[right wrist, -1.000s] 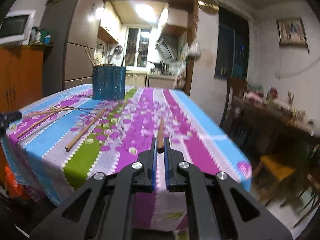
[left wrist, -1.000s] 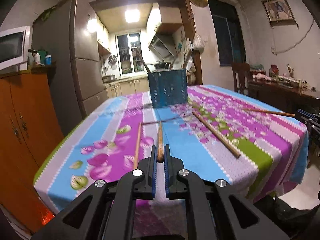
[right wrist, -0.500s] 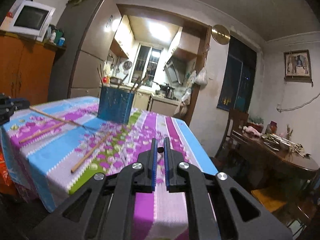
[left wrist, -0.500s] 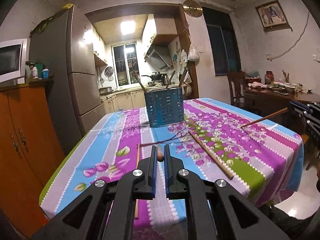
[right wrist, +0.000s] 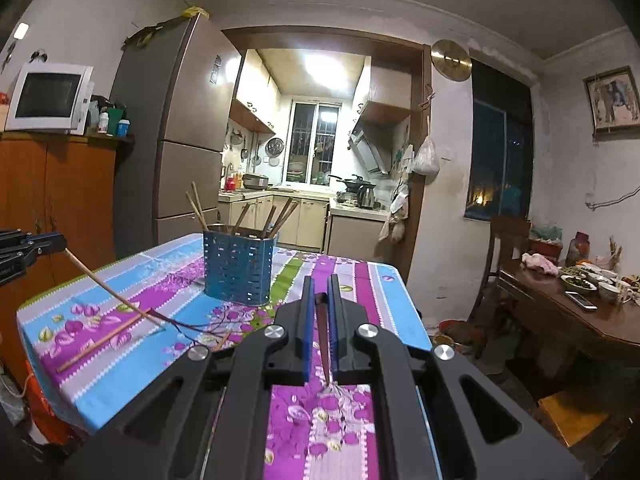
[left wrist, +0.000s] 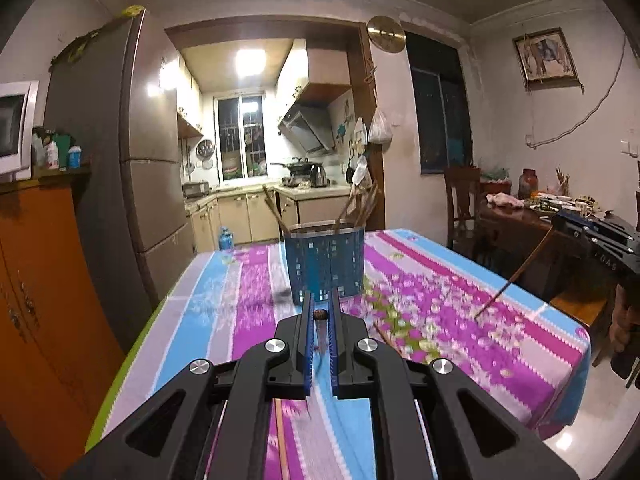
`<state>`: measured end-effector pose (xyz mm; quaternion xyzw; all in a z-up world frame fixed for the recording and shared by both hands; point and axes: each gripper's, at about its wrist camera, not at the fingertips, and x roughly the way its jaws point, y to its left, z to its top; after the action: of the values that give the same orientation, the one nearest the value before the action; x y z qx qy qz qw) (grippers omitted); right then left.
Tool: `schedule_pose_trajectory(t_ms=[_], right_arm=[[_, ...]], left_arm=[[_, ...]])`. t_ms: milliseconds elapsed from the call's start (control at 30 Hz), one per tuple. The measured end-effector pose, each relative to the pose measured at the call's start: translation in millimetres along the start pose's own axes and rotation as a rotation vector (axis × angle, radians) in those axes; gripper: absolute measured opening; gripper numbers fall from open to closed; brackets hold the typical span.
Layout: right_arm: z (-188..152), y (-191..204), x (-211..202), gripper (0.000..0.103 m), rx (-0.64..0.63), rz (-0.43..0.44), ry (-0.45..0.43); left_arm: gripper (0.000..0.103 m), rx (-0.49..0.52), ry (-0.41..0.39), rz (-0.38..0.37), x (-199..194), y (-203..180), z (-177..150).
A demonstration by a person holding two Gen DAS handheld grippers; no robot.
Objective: Organize utensils
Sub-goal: 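Lift both held chopsticks and lower them into the blue mesh holder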
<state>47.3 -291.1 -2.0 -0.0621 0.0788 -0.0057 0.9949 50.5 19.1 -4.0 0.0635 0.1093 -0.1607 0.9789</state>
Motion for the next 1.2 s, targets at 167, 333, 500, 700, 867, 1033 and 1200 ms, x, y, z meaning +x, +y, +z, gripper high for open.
schedule_pose_trajectory(t_ms=[167,333,500,700,867,1033,1200], right_arm=[[19,-5,11,0.005,-0.001,0.041,0.016],[35,-4,19,0.005,0.010,0.082,0.031],[52,0,25,0.005,0.039,0.148,0.053],[80,11,38,0.005,0.060,0.226,0.086],[114,18,56,0.005,0.078,0.278,0.109],[159,20,73,0.005,0.086,0.304,0.084],[205,19,91,0.005,0.078,0.285,0.017]], left_arm=[[0.008,0.021,-0.035,-0.032,7,2,30],[0.008,-0.013,-0.021,-0.080,22,11,48],[0.008,-0.030,-0.005,-0.136,34,14,64],[0.008,-0.058,0.003,-0.194,49,19,92],[0.008,-0.059,0.001,-0.232,72,20,130],[0.008,-0.057,-0.015,-0.230,95,24,173],[0.008,-0.035,-0.073,-0.182,123,29,221]])
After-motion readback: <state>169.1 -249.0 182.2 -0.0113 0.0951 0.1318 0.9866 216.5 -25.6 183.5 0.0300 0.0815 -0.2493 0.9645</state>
